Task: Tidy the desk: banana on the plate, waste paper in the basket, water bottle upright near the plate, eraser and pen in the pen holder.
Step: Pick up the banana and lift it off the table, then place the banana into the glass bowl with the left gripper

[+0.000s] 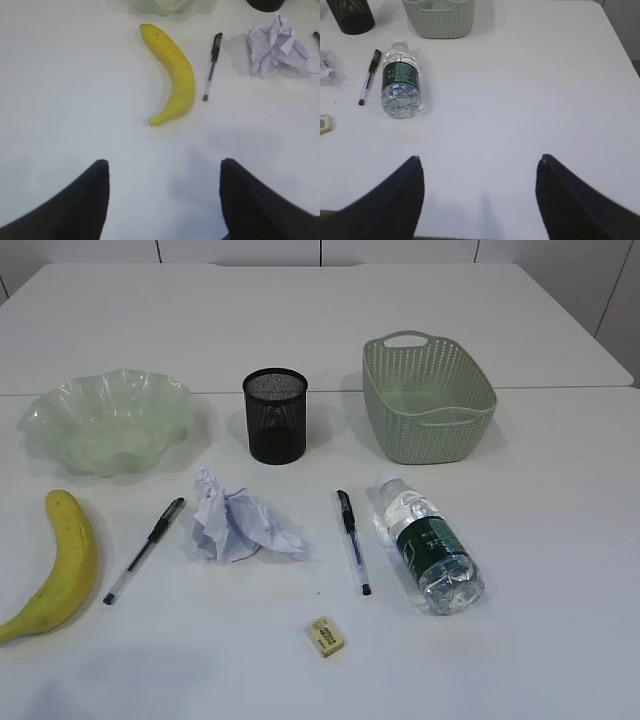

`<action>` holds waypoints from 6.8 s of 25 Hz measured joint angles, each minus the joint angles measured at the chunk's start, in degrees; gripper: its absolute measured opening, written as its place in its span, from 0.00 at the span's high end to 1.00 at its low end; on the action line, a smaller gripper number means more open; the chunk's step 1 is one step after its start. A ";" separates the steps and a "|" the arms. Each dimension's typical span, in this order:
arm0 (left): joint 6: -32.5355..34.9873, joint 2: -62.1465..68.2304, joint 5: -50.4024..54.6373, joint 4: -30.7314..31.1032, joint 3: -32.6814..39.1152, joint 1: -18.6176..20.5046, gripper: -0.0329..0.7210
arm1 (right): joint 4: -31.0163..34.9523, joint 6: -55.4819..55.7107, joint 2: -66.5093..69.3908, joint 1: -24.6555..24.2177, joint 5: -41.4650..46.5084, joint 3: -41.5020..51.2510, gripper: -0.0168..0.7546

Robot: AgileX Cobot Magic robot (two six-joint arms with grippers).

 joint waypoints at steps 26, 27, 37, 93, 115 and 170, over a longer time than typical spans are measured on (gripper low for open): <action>0.71 13.24 -2.21 -0.17 -5.44 -1.81 0.31 | 9.87 -1.32 29.53 0.00 -18.78 -4.71 0.30; 0.71 14.56 -2.96 -0.01 -5.59 -2.73 0.31 | 10.51 -1.32 30.87 0.00 -18.99 -4.71 0.30; -4.02 33.32 -10.81 -0.15 -8.82 -6.05 0.31 | 12.53 -1.32 34.62 0.00 -19.63 -4.71 0.30; -19.06 86.40 -34.02 3.43 -19.22 -11.68 0.24 | 12.36 -1.32 45.61 1.77 -21.13 -4.71 0.30; -19.15 88.01 -32.47 4.14 -19.33 -11.77 0.60 | 12.36 -1.32 45.61 1.77 -21.40 -4.71 0.30; -10.79 92.96 -10.78 10.76 -65.32 -11.77 0.64 | 12.16 -2.47 45.61 1.77 -19.43 -4.71 0.31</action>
